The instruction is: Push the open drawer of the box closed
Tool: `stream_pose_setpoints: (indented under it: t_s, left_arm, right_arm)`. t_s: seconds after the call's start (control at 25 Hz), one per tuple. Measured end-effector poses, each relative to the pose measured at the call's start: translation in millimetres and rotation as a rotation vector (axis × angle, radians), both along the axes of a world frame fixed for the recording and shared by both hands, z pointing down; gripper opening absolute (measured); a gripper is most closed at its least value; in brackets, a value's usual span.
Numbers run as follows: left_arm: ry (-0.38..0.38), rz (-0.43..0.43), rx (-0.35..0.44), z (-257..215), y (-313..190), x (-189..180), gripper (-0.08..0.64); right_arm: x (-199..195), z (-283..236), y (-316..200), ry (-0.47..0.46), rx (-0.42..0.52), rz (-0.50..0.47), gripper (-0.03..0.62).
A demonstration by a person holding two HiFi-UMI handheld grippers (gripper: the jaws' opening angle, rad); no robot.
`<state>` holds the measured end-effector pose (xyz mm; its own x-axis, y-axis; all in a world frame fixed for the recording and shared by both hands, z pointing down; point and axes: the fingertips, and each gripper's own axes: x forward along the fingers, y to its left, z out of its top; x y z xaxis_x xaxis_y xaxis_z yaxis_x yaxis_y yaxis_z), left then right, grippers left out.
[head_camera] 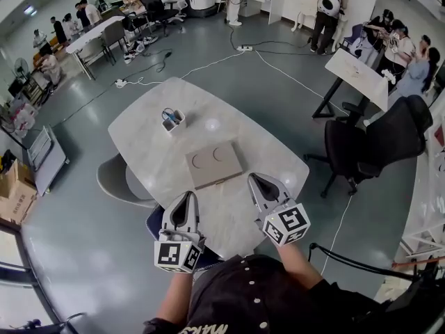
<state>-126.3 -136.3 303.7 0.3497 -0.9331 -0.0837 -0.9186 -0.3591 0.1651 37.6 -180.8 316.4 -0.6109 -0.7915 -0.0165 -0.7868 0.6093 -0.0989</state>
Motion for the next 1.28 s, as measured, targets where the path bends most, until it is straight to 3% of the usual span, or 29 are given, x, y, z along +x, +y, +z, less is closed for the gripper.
stream_pose_setpoints:
  t_s: [1.28]
  left_arm:
    - [-0.008, 0.023, -0.029, 9.5, -9.4, 18.2, 0.018]
  right_arm:
    - [2.6, -1.6, -6.2, 0.021, -0.005, -0.004, -0.003]
